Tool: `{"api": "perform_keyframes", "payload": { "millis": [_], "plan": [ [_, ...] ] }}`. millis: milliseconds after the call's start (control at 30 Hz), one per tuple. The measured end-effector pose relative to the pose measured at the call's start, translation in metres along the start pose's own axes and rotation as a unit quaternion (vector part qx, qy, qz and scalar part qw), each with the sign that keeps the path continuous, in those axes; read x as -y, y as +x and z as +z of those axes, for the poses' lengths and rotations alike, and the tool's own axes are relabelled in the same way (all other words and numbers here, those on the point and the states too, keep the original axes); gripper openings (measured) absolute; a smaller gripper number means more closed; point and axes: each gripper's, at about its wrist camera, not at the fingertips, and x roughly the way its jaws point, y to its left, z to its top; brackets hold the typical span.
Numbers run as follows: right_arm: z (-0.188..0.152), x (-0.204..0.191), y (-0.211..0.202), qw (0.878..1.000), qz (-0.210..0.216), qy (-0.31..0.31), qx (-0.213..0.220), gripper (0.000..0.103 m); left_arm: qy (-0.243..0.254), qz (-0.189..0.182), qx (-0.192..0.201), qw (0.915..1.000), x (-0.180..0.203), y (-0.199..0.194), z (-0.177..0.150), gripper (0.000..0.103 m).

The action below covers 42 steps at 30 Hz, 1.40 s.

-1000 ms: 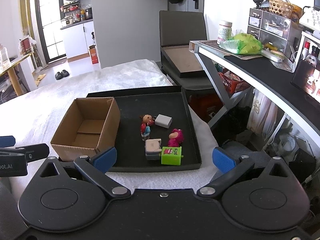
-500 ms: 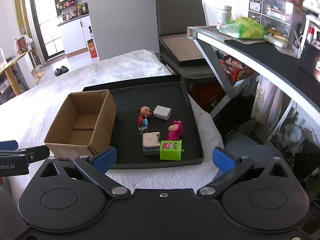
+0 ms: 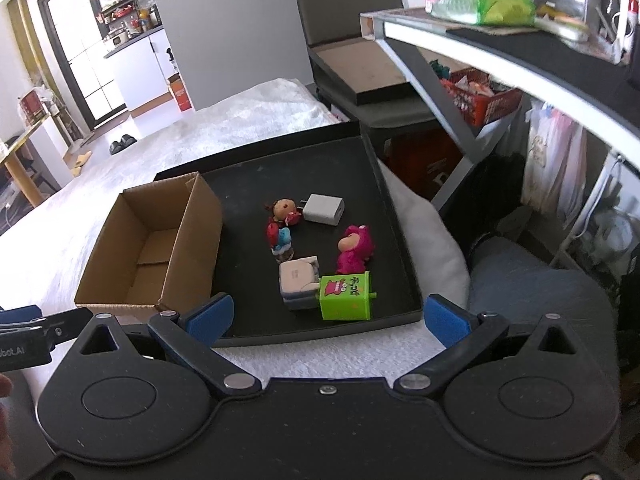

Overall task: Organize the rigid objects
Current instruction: 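Move the right tool down to the green cube toy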

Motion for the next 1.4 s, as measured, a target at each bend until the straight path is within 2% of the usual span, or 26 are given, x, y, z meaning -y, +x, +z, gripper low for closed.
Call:
{"api": "perform_keyframes", "payload": {
  "millis": [300, 467, 633, 767, 833, 1000, 1100, 1400],
  "plan": [
    [0.007, 0.009, 0.025, 1.000, 0.005, 0.005, -0.020, 0.093, 0.012, -0.007, -0.005, 0.9999, 0.020, 0.022, 0.016, 0.084],
    [0.010, 0.013, 0.038, 0.999, 0.005, 0.002, -0.035, 0.090, 0.011, 0.002, -0.013, 0.9999, 0.030, 0.036, 0.024, 0.083],
    [0.014, 0.020, 0.052, 0.999, -0.005, 0.000, -0.047, 0.090, 0.015, 0.027, -0.020, 0.9993, 0.038, 0.049, 0.028, 0.082],
    [0.016, 0.021, 0.066, 0.998, -0.021, -0.007, -0.058, 0.089, 0.023, 0.044, -0.028, 0.9984, 0.043, 0.058, 0.032, 0.077],
    [0.017, 0.021, 0.073, 0.998, -0.017, -0.009, -0.062, 0.088, 0.030, 0.050, -0.034, 0.9977, 0.047, 0.062, 0.034, 0.072],
    [0.016, 0.019, 0.092, 0.997, -0.016, -0.021, -0.079, 0.077, 0.052, 0.079, -0.047, 0.9944, 0.057, 0.073, 0.039, 0.057],
    [0.015, 0.018, 0.104, 0.995, -0.016, -0.029, -0.090, 0.074, 0.065, 0.091, -0.053, 0.9924, 0.063, 0.080, 0.040, 0.053],
    [0.012, 0.012, 0.135, 0.990, -0.028, -0.069, -0.116, 0.072, 0.094, 0.114, -0.070, 0.9866, 0.079, 0.102, 0.040, 0.051]
  ]
}}
